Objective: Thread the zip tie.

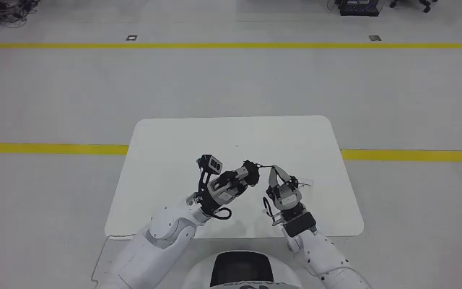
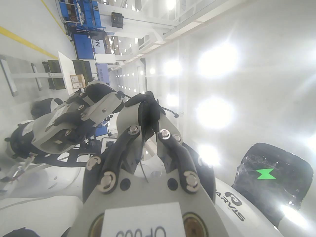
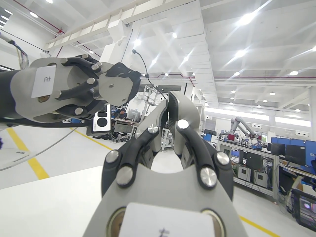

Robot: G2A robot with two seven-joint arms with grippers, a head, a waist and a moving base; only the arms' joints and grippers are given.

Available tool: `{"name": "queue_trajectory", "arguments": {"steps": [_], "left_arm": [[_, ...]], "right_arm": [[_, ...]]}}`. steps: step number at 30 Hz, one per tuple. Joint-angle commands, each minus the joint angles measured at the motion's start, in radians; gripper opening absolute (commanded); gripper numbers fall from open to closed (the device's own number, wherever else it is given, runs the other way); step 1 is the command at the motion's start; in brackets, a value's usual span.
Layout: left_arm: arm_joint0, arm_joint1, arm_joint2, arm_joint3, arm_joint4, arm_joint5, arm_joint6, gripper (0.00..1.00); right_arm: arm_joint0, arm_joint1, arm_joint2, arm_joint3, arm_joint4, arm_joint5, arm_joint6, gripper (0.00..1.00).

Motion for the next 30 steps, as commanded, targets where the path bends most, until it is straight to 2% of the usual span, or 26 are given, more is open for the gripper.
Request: {"name": "queue_trajectory", "arguments": {"steps": [1, 30], "left_arm": [[0.000, 0.000, 0.000, 0.000, 0.000, 0.000, 0.000, 0.00], [0.000, 0.000, 0.000, 0.000, 0.000, 0.000, 0.000, 0.00]], "right_arm": [[-0.001, 0.000, 0.002, 0.000, 0.000, 0.000, -0.001, 0.00], [-0.009, -0.003, 0.027, 0.005, 0.007, 0.001, -0.002, 0.00]]}}
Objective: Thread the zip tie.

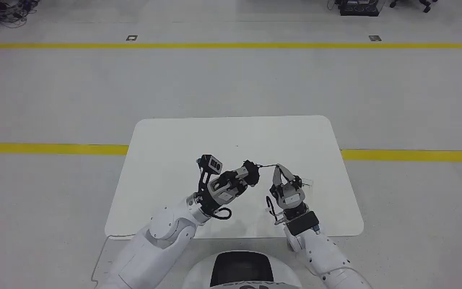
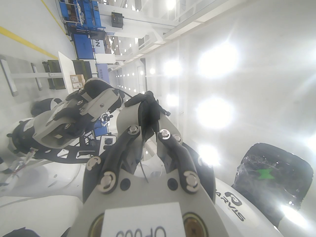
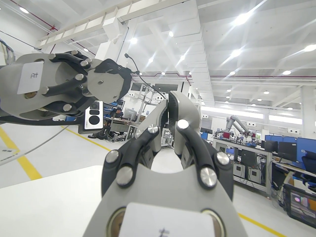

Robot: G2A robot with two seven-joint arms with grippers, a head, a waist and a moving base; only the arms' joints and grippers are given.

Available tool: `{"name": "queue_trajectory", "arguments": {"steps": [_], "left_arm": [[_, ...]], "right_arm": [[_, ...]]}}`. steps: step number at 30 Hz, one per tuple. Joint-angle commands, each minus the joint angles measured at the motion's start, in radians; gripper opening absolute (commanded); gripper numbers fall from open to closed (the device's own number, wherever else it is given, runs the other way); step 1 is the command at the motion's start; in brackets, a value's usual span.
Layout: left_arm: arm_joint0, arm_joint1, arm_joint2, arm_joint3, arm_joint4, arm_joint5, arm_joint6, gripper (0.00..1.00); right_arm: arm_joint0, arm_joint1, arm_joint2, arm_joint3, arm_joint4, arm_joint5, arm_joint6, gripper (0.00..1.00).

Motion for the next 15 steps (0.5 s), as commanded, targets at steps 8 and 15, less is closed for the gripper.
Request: {"name": "queue_trajectory", "arguments": {"steps": [8, 15], "left_arm": [[0.000, 0.000, 0.000, 0.000, 0.000, 0.000, 0.000, 0.00], [0.000, 0.000, 0.000, 0.000, 0.000, 0.000, 0.000, 0.00]], "right_arm": [[-0.001, -0.002, 0.003, 0.003, 0.002, 0.002, 0.003, 0.00], [-0.003, -0.003, 0.010, 0.005, 0.004, 0.004, 0.004, 0.00]]}}
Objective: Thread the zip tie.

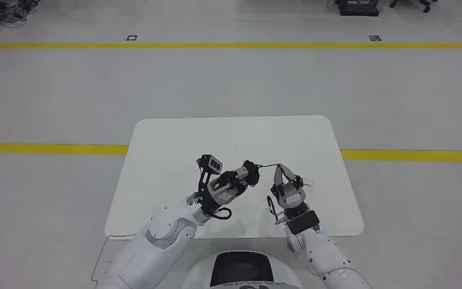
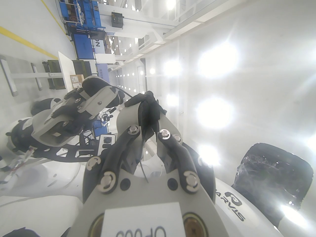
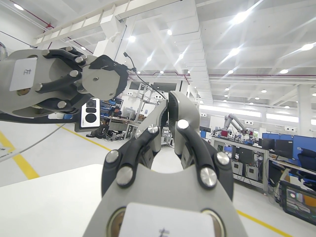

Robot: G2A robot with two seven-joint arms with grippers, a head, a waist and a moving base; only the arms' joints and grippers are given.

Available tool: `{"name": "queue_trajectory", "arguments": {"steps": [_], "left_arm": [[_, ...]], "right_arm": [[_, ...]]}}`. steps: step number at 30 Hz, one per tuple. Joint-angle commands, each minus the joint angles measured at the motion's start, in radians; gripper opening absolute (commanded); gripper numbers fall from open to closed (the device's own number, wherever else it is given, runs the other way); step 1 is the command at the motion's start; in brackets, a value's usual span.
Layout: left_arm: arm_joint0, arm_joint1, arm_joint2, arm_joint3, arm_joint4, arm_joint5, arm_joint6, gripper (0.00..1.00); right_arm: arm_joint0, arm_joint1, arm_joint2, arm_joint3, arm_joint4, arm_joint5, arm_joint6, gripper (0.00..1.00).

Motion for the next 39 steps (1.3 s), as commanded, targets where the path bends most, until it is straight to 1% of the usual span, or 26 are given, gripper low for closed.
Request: {"name": "queue_trajectory", "arguments": {"steps": [1, 39], "left_arm": [[0.000, 0.000, 0.000, 0.000, 0.000, 0.000, 0.000, 0.00], [0.000, 0.000, 0.000, 0.000, 0.000, 0.000, 0.000, 0.00]], "right_arm": [[-0.001, 0.000, 0.001, 0.000, 0.001, 0.001, 0.001, 0.00], [-0.007, -0.003, 0.040, 0.015, 0.009, 0.009, 0.013, 0.00]]}}
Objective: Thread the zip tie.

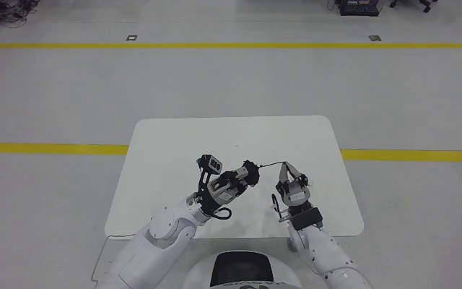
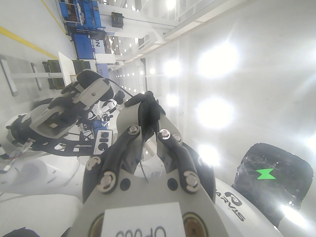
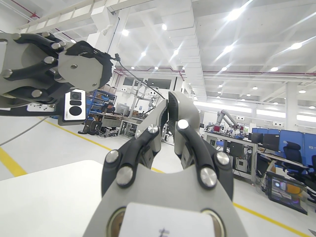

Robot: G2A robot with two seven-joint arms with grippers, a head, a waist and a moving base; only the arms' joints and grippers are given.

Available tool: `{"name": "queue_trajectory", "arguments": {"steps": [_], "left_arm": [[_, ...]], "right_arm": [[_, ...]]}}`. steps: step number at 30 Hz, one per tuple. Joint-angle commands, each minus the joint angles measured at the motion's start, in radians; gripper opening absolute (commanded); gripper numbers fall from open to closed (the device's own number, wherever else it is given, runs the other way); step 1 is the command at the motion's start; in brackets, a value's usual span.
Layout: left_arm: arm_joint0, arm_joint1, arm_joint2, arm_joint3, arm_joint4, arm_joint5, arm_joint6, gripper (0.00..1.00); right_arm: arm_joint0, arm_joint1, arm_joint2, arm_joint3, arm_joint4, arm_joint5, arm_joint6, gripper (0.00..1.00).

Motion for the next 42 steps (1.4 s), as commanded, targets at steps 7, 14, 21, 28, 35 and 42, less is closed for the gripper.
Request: {"name": "queue_trajectory", "arguments": {"steps": [7, 14, 21, 28, 35, 42], "left_arm": [[0.000, 0.000, 0.000, 0.000, 0.000, 0.000, 0.000, 0.00], [0.000, 0.000, 0.000, 0.000, 0.000, 0.000, 0.000, 0.00], [0.000, 0.000, 0.000, 0.000, 0.000, 0.000, 0.000, 0.00], [0.000, 0.000, 0.000, 0.000, 0.000, 0.000, 0.000, 0.00], [-0.004, -0.002, 0.008, -0.002, 0.007, 0.014, 0.017, 0.00], [0.008, -0.001, -0.005, 0.017, -0.095, 0.084, 0.032, 0.00]], "right_arm": [[-0.002, -0.001, 0.008, 0.002, 0.002, 0.002, 0.001, 0.00], [-0.004, -0.001, 0.015, 0.004, 0.004, 0.002, 0.002, 0.00], [-0.006, 0.000, 0.030, 0.009, 0.011, 0.001, 0.010, 0.00], [-0.017, 0.008, 0.044, -0.002, 0.018, -0.094, 0.072, 1.00], [-0.016, 0.008, 0.044, -0.004, 0.021, -0.095, 0.078, 1.00], [-0.032, 0.015, 0.093, -0.032, 0.099, -0.164, 0.110, 1.00]]}}
